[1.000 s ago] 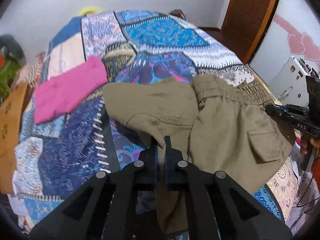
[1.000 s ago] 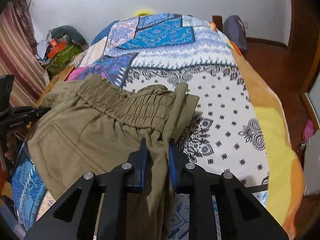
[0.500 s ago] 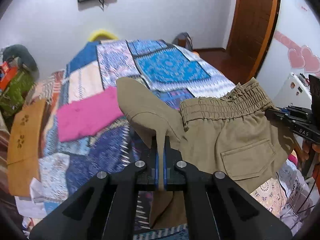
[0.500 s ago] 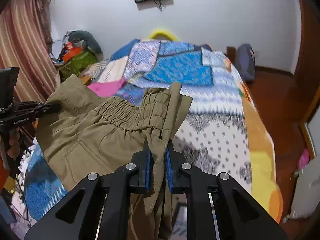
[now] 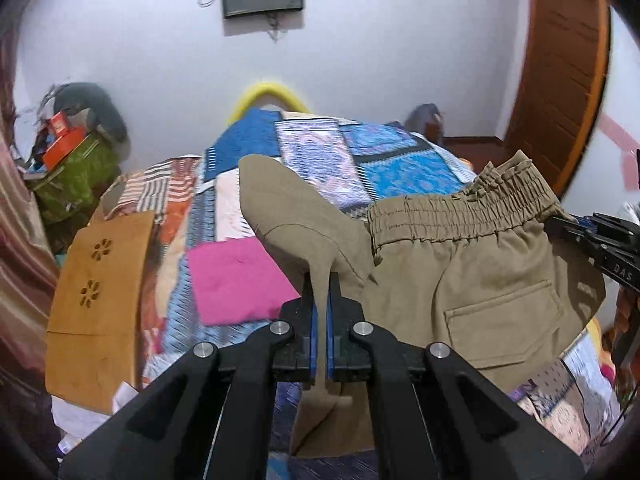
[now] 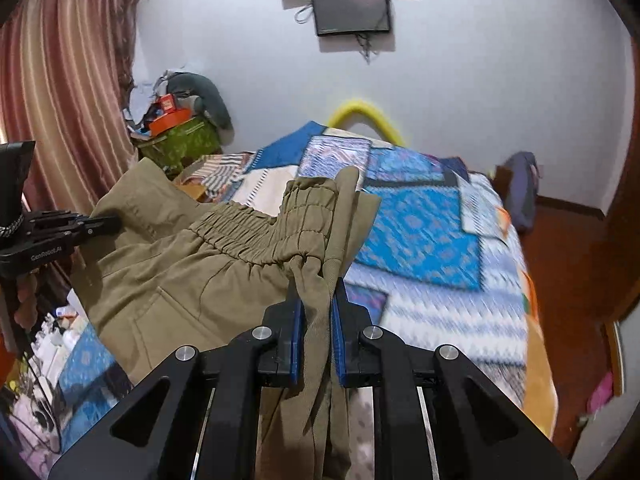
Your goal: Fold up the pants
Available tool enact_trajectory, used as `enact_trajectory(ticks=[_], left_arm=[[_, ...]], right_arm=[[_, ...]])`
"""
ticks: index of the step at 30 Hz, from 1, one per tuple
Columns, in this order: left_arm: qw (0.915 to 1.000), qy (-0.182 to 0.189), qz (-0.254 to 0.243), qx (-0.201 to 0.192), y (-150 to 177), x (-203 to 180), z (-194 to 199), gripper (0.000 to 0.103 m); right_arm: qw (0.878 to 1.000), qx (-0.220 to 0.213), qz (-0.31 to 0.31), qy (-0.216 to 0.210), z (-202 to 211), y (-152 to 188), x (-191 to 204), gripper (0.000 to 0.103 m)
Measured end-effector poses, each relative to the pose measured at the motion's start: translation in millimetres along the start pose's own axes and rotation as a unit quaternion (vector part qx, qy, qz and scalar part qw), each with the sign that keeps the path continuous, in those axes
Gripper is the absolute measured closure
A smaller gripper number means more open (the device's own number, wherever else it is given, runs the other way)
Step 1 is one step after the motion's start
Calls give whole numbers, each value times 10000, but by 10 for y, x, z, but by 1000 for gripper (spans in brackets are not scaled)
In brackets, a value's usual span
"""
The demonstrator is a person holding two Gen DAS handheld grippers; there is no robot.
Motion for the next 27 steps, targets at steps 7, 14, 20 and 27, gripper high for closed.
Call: enact_trajectory(ticks=[7, 14, 20, 27], left_arm=[[9986, -388, 345, 82, -174, 705, -469, 100], [9962, -627, 496, 357, -62, 1277, -1140, 100], [9928, -714, 493, 820, 320, 1539, -1805, 100], [9837, -837, 607, 1470, 903, 1726, -2224, 94]], right_arm=[[9994, -39, 299, -192, -680, -373, 358, 92], [9986, 153, 427, -284, -1500, -366, 517, 92], [9974, 528, 421, -271, -2166, -74, 566, 92], [9941, 891, 604, -97, -2391, 232, 481, 89]])
Point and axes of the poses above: each gripper's, at about its wrist camera, not at the fingertips, and z roughly against the way its jaws point, x to its left, y to its underside, the point moved 6 cm from there along -z, roughly the way its jaws point, and after that the axes turned 4 degrees about -x, right-handed, at the moved point
